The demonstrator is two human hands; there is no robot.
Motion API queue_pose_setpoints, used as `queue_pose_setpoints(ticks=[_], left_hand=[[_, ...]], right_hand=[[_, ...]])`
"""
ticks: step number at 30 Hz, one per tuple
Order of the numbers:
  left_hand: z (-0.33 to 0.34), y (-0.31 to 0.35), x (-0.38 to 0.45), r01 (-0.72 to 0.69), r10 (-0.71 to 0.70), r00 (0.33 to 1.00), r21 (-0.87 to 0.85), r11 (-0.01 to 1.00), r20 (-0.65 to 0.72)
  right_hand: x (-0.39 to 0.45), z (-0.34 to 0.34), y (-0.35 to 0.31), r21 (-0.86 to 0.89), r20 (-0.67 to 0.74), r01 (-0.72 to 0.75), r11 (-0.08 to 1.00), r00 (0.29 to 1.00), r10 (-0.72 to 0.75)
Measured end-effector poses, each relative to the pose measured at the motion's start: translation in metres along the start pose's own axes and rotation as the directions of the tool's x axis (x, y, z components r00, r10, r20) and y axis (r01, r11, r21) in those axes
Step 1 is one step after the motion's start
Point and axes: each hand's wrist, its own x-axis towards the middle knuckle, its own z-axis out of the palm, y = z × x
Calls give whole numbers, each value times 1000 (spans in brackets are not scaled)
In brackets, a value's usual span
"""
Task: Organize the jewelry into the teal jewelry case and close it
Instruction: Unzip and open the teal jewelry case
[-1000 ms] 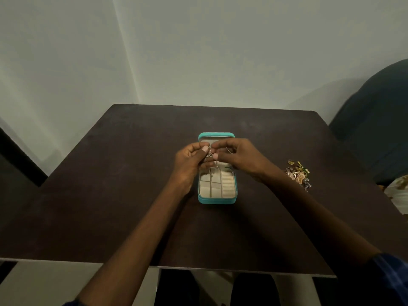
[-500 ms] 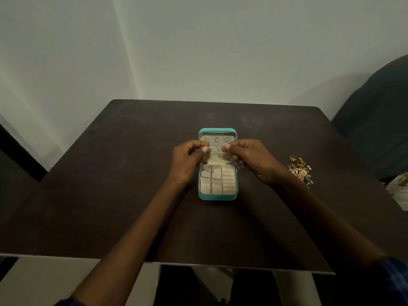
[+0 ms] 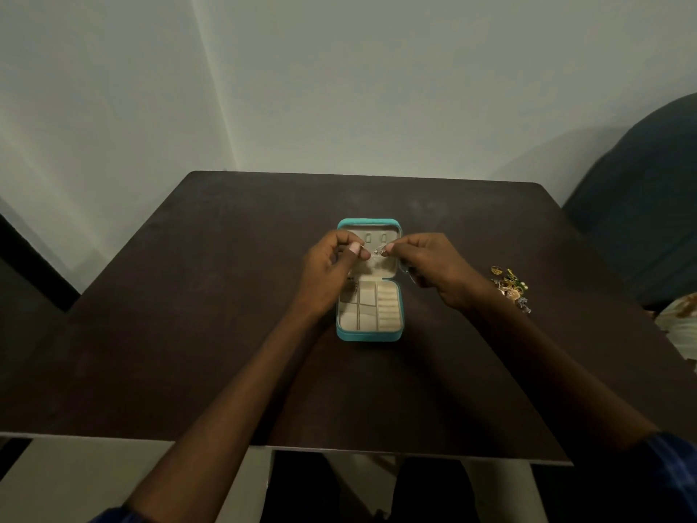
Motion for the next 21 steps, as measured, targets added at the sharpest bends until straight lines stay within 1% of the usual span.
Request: queue_pose_setpoints(ticks=[2, 4, 6, 8, 12, 14, 18, 19, 21], left_hand=[[-1, 0, -1, 6, -6, 1000, -32, 999, 19], [-2, 2, -2, 24, -24, 1000, -24, 999, 16], [-2, 0, -2, 46, -46, 999, 11, 999, 0], [-2, -2, -2, 63, -64, 998, 42, 997, 11], [-2, -6, 2, 1, -23, 996, 246, 969, 89], [0, -3, 3, -29, 9, 997, 247, 969, 80], [-1, -2, 3, -142, 149, 989, 272, 952, -6], [-1, -1, 3, -147, 156, 988, 253, 956, -17], [0, 2, 2, -115, 117, 993, 129, 985, -8]], right_hand=[[0, -1, -1, 85, -13, -31, 996, 999, 32], [1, -2, -3, 184, -2, -70, 980, 997, 71], [2, -4, -3, 290, 44, -110, 951, 994, 101], [3, -7, -1, 351, 88, -140, 926, 989, 117], [1, -7, -2, 361, 123, -153, 920, 986, 116], [0, -6, -3, 346, 125, -145, 927, 986, 108], [-2, -6, -1, 289, 112, -120, 950, 990, 91], [-2, -7, 0, 273, 108, -111, 955, 991, 85], [-4, -7, 1, 235, 97, -92, 968, 993, 71]])
